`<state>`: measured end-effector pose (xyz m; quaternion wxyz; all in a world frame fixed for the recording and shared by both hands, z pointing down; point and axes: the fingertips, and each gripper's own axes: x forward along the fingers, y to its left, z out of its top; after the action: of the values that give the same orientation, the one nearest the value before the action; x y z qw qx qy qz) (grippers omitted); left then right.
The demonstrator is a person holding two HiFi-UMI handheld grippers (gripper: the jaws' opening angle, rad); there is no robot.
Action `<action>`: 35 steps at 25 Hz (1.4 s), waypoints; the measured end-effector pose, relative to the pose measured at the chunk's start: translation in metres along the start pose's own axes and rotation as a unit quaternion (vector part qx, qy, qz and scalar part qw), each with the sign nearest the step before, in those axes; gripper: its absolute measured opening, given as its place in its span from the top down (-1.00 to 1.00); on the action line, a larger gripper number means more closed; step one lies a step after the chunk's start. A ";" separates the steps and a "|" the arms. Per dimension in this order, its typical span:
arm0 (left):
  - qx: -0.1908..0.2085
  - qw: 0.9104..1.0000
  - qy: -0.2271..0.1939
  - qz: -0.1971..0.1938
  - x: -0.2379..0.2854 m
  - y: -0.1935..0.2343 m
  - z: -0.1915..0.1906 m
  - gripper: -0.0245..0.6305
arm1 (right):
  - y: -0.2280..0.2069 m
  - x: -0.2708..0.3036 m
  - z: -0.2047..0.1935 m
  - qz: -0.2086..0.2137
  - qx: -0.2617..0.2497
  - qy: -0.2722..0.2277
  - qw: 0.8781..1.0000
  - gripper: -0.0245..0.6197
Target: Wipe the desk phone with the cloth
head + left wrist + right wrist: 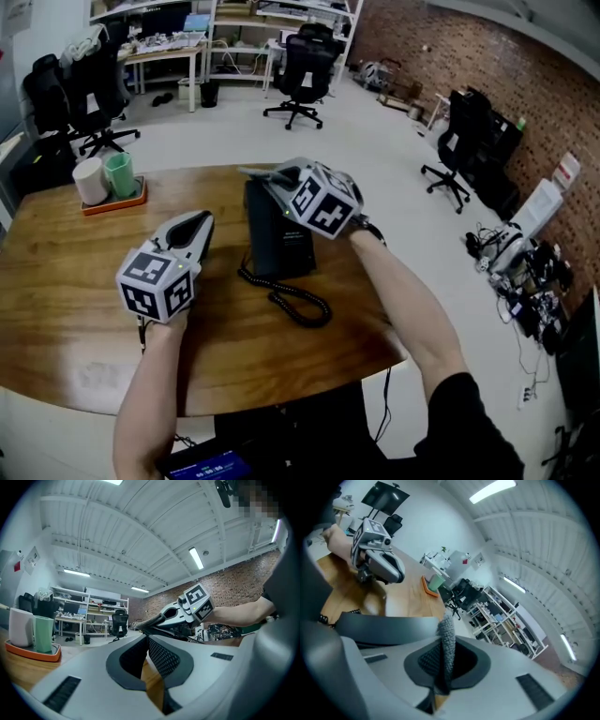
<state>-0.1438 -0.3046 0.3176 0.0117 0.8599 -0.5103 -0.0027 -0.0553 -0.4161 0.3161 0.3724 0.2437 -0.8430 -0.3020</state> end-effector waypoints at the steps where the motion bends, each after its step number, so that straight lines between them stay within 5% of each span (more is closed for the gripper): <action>1: 0.001 1.000 0.000 0.000 0.000 0.000 0.001 0.93 | 0.005 -0.003 0.000 0.011 -0.007 0.000 1.000 0.84; 11: 0.002 1.000 0.000 0.000 0.000 0.002 0.001 0.93 | 0.113 -0.065 -0.006 0.138 -0.105 -0.014 0.985 0.84; 18: 0.000 1.000 0.000 0.001 0.000 0.002 0.001 0.93 | 0.171 -0.108 -0.016 0.225 -0.191 -0.012 0.955 0.84; 21: 0.000 1.000 0.000 0.001 0.000 0.002 0.001 0.93 | 0.134 -0.103 -0.002 0.184 -0.142 -0.041 0.972 0.84; 24: 0.000 1.000 0.000 0.002 0.000 0.003 0.001 0.93 | 0.055 -0.078 0.010 0.068 -0.047 -0.060 0.995 0.84; 28: -0.002 1.000 0.000 0.002 -0.001 0.003 -0.001 0.93 | -0.021 -0.042 0.003 -0.037 0.048 -0.048 0.997 0.84; 31: -0.003 1.000 -0.001 0.001 -0.001 0.002 -0.001 0.93 | -0.034 -0.017 -0.008 -0.043 0.067 -0.022 0.997 0.84; 35: 0.000 1.000 0.000 -0.001 0.000 0.001 0.000 0.93 | -0.010 -0.007 -0.019 -0.005 0.031 0.007 0.999 0.84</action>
<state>-0.1442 -0.3053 0.3177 0.0119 0.8604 -0.5095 -0.0030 -0.0342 -0.4249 0.3158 0.3691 0.2616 -0.8481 -0.2759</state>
